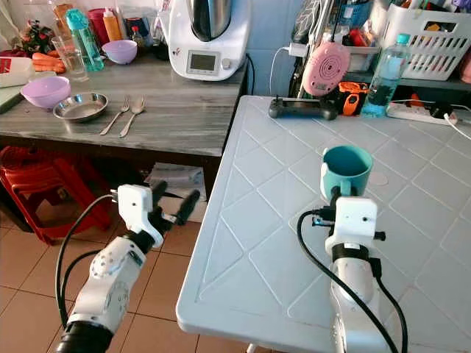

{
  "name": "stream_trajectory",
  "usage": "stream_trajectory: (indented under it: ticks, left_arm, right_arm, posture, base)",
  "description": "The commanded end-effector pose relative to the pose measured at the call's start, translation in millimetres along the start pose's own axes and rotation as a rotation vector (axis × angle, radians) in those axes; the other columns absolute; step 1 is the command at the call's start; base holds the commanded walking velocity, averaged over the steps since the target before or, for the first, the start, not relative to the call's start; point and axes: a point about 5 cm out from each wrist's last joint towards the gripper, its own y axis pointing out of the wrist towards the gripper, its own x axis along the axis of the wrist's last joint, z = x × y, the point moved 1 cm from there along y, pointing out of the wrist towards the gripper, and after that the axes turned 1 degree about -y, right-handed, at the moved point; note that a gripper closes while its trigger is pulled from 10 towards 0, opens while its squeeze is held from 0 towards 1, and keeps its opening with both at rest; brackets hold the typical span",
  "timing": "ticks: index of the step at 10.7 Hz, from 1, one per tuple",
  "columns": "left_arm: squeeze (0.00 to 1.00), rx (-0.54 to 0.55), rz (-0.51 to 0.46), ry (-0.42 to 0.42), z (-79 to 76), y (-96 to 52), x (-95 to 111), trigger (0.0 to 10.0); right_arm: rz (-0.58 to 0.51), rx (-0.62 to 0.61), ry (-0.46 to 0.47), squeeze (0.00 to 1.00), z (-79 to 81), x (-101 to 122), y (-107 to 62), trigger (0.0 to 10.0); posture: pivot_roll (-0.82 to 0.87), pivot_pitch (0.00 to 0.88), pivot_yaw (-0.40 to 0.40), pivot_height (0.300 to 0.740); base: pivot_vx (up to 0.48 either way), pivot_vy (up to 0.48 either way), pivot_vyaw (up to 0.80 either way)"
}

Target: Setting the table

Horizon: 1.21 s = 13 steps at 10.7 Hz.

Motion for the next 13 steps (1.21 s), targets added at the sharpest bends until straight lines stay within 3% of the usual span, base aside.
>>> stream_trajectory:
  ticks: [1, 4, 13]
  left_arm:
    - [0.0, 0.005, -0.008, 0.007, 1.5, 3.1, 3, 10.0]
    - [0.0, 0.0, -0.012, 0.007, 1.4, 2.6, 3, 10.0]
    - [0.0, -0.034, 0.011, 0.017, -2.1, 4.8, 0, 10.0]
  right_arm:
    - [-0.033, 0.003, 0.002, 0.0, -1.3, 10, 3.3, 10.0]
    - [-0.034, 0.018, 0.008, 0.0, 4.2, 12, 4.1, 10.0]
    - [-0.042, 0.03, 0.005, 0.0, 11.7, 13, 0.1, 10.0]
  posture:
    - [-0.06, 0.0, 0.014, 0.74]
    - [-0.05, 0.0, 0.011, 0.74]
    - [-0.06, 0.0, 0.032, 0.74]
  base:
    - [0.0, 0.0, 0.0]
    - [0.0, 0.08, 0.0]
    - [0.0, 0.345, 0.0]
